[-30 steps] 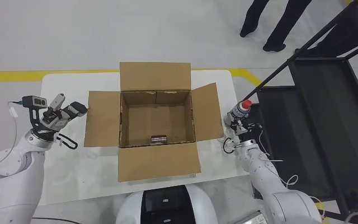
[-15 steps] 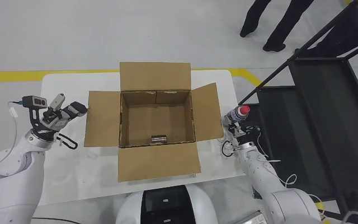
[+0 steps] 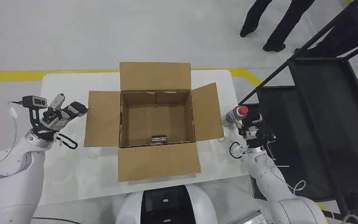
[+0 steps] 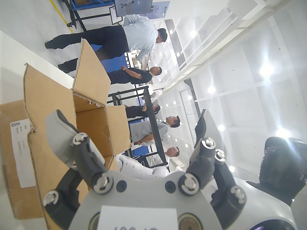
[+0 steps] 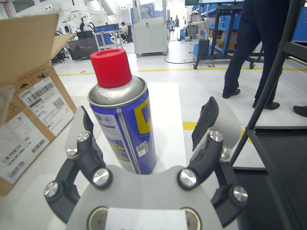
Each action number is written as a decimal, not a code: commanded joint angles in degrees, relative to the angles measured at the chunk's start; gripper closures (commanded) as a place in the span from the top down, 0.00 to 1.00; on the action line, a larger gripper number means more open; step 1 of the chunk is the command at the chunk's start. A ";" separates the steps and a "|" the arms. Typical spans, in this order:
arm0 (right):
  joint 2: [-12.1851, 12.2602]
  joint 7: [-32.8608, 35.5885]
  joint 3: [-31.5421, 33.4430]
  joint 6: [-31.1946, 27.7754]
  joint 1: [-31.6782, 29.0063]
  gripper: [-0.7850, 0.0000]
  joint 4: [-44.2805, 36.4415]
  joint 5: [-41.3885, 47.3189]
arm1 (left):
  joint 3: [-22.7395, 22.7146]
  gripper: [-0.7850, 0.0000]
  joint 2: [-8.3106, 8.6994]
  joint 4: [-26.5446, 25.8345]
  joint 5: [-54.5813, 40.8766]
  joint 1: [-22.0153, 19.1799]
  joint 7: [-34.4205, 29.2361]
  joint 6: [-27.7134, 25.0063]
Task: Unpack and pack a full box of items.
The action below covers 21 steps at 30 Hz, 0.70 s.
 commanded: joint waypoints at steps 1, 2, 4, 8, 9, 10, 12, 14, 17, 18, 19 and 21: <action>1.08 -0.51 0.83 -1.09 -2.68 1.00 -5.06 -1.17 | 0.00 1.00 0.00 0.00 -0.13 0.00 -0.01 0.00; 1.56 -0.17 1.26 -1.42 -4.27 1.00 -7.97 -1.65 | 0.00 1.00 0.00 0.00 -0.13 0.00 -0.01 0.00; 2.51 0.67 2.60 -2.22 -7.67 1.00 -14.09 -2.35 | 0.00 1.00 0.00 0.00 -0.13 0.00 -0.01 0.00; 3.65 7.39 5.71 -2.03 -15.07 1.00 -28.23 -1.35 | 0.00 1.00 0.00 0.00 -0.13 0.00 -0.01 0.00; 3.82 10.04 6.52 -1.47 -17.21 1.00 -32.28 -0.79 | 0.00 1.00 0.00 0.00 -0.13 0.00 -0.01 0.00; 3.94 12.90 7.31 -0.79 -19.38 1.00 -36.50 -0.10 | 0.00 1.00 0.00 0.00 -0.13 0.00 -0.01 0.00; 4.10 18.60 8.80 0.34 -23.79 1.00 -45.01 1.48 | 0.00 1.00 0.00 0.00 -0.13 0.00 -0.01 0.00; 4.22 24.12 10.31 1.96 -28.02 1.00 -52.96 2.69 | 0.00 1.00 0.00 0.00 -0.13 0.00 -0.01 0.00; 4.30 30.84 12.31 3.70 -33.28 1.00 -62.78 4.62 | 0.00 1.00 0.00 0.00 -0.13 0.00 -0.01 0.00; 4.29 32.54 12.82 4.11 -34.65 1.00 -65.44 5.53 | 0.00 1.00 0.00 0.00 -0.13 0.00 -0.01 0.00; 4.29 34.18 13.31 4.44 -35.84 1.00 -67.73 6.39 | 0.00 1.00 0.00 0.00 -0.13 0.00 -0.01 0.00; 4.27 37.10 14.11 5.25 -37.71 1.00 -71.74 7.54 | 0.00 1.00 0.00 0.00 -0.13 0.00 -0.01 0.00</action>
